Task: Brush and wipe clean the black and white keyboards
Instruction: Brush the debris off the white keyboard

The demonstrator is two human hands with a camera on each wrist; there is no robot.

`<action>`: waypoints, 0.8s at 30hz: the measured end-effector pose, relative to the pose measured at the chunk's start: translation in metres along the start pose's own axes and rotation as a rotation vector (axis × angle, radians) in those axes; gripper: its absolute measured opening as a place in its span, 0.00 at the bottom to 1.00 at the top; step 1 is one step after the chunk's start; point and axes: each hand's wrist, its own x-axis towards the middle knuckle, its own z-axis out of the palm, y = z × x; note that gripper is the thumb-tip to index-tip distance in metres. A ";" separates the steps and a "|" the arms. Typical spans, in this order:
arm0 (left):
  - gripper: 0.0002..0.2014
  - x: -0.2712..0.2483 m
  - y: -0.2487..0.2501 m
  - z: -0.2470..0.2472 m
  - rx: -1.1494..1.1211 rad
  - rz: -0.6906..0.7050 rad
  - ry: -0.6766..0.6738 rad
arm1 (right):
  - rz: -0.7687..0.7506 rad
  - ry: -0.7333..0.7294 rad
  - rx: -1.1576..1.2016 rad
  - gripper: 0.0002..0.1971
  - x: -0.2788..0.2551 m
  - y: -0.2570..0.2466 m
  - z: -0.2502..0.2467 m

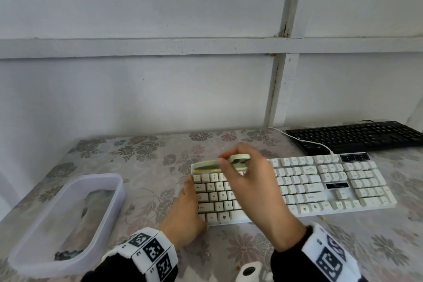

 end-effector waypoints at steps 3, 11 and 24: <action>0.46 0.001 -0.001 0.001 -0.011 0.023 0.025 | -0.004 0.025 -0.100 0.04 -0.005 0.006 0.013; 0.51 0.002 -0.001 0.000 0.018 -0.017 -0.015 | -0.028 0.132 -0.199 0.07 -0.003 0.018 -0.013; 0.48 0.000 -0.002 0.000 -0.001 0.025 -0.001 | 0.045 0.154 -0.003 0.08 0.005 0.038 -0.063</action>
